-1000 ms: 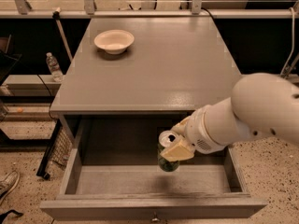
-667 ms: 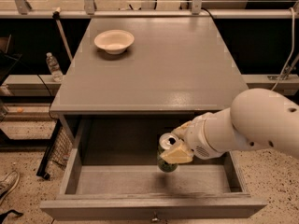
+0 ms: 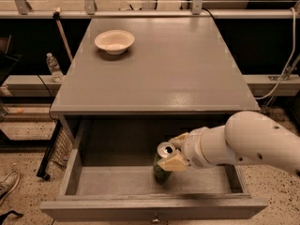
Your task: Place green can into top drawer
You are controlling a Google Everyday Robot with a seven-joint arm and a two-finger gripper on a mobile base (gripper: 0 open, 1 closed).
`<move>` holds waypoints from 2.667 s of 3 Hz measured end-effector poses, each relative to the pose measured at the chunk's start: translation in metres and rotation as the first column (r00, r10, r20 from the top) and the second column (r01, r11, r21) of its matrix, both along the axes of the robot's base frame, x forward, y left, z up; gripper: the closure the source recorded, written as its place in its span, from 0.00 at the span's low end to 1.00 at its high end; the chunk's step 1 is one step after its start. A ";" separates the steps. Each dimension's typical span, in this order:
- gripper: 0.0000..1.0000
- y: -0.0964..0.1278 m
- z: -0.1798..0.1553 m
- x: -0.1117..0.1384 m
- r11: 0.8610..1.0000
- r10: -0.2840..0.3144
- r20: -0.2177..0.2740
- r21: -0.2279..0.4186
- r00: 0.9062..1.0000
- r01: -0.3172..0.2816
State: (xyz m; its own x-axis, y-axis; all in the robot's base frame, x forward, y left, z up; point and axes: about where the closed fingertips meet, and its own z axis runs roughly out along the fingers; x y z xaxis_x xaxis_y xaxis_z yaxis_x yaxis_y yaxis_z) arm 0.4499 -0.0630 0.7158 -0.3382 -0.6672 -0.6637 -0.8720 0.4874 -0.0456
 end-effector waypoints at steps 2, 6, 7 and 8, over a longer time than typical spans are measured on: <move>1.00 0.006 -0.026 0.002 0.999 0.003 -0.013 0.046 1.000 -0.003; 0.10 0.011 -0.024 0.000 0.999 0.015 -0.008 0.044 1.000 -0.014; 0.00 0.012 -0.023 0.000 0.999 0.017 -0.006 0.042 1.000 -0.017; 0.00 -0.001 -0.008 -0.002 1.000 0.003 0.022 0.020 1.000 -0.003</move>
Offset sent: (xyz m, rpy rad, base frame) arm 0.0019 0.0064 -0.0413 0.0723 0.0306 -0.0007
